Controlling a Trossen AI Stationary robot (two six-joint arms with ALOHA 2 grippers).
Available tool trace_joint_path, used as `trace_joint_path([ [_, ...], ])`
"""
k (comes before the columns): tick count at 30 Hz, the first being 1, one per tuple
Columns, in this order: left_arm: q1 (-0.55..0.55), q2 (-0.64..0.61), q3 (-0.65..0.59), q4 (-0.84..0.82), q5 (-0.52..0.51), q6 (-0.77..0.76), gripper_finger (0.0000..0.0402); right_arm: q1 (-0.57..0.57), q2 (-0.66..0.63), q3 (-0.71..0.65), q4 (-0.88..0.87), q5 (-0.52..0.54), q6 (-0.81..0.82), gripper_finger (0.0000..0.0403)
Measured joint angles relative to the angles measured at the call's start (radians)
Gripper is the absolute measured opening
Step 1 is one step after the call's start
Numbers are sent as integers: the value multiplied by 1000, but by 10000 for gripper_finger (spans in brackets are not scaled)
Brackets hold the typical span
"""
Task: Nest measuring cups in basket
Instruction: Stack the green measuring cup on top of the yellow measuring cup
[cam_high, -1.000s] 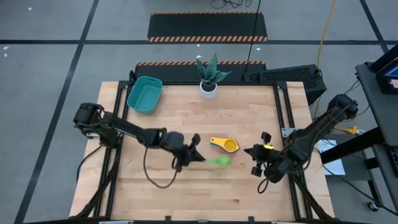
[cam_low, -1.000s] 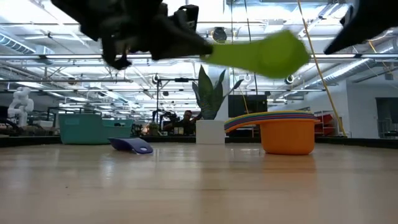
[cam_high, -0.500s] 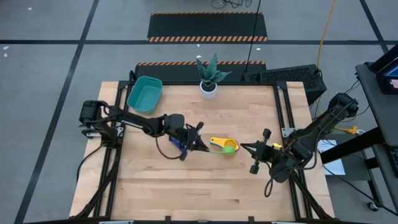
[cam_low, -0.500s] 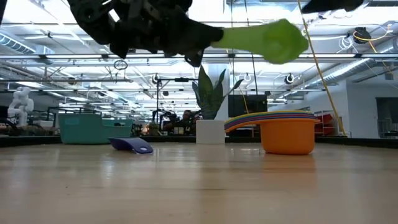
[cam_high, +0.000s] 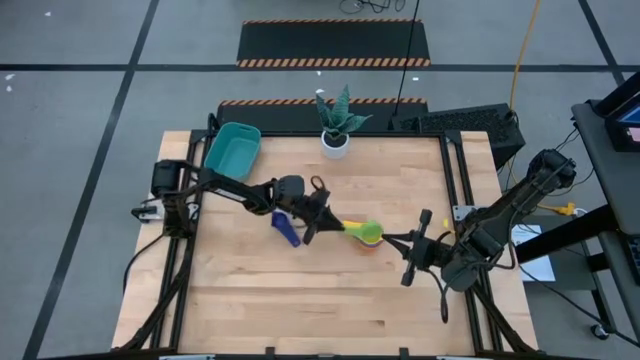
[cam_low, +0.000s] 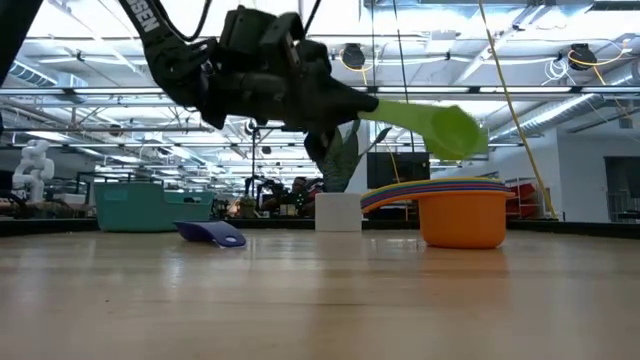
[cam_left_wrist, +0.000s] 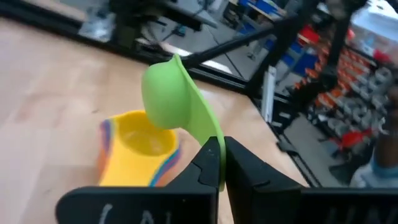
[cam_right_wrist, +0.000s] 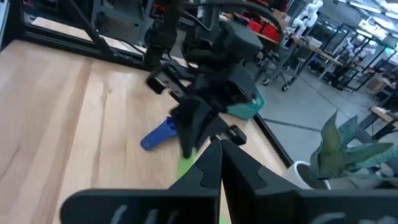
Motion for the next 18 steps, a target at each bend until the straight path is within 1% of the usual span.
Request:
trace_joint_path([
  [4, 18, 4, 0, -2, 14, -39, 18, 0, 0, 0, 6, 2, -34, 0],
  [7, 19, 18, 0, 19, 27, -63, 8, 0, 0, 0, 6, 6, -59, 0],
  [9, 20, 37, 0, 52, 55, -87, 7, 0, 0, 0, 6, 18, -72, 0],
  [14, 22, 92, 0, 99, 75, -129, 22, 0, 0, 0, 6, 53, -83, 0],
  [18, 25, 115, 0, 120, 71, -131, 9, 0, 0, 0, 6, 52, -90, 0],
])
